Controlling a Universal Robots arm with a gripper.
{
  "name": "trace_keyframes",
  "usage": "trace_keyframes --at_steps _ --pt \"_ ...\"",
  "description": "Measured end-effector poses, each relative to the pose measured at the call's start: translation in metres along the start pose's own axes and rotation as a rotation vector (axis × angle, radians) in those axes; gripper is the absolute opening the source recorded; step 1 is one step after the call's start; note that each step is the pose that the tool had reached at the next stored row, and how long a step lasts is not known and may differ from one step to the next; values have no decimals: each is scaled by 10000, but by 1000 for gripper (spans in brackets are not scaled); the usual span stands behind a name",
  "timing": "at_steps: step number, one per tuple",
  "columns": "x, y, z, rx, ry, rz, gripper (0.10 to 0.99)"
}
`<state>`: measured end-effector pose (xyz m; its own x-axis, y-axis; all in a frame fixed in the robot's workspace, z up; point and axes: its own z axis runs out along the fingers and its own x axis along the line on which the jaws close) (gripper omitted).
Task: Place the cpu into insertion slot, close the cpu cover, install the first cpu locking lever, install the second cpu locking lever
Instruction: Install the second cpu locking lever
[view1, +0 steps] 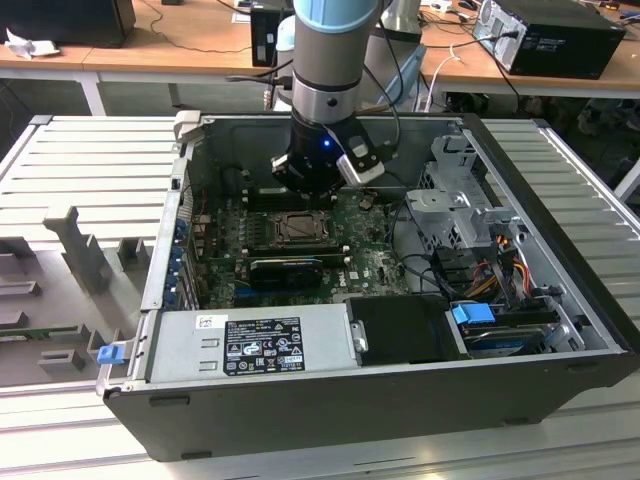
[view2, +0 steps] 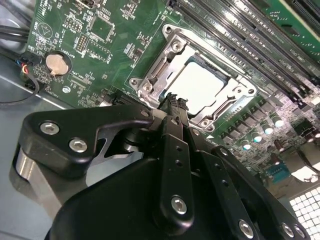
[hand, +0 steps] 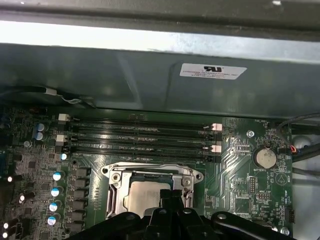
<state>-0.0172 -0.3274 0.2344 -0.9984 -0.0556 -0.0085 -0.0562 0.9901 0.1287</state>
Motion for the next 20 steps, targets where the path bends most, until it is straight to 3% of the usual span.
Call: trace_keyframes --at_steps 20 --pt "6 -113 -16 1 0 2 106"
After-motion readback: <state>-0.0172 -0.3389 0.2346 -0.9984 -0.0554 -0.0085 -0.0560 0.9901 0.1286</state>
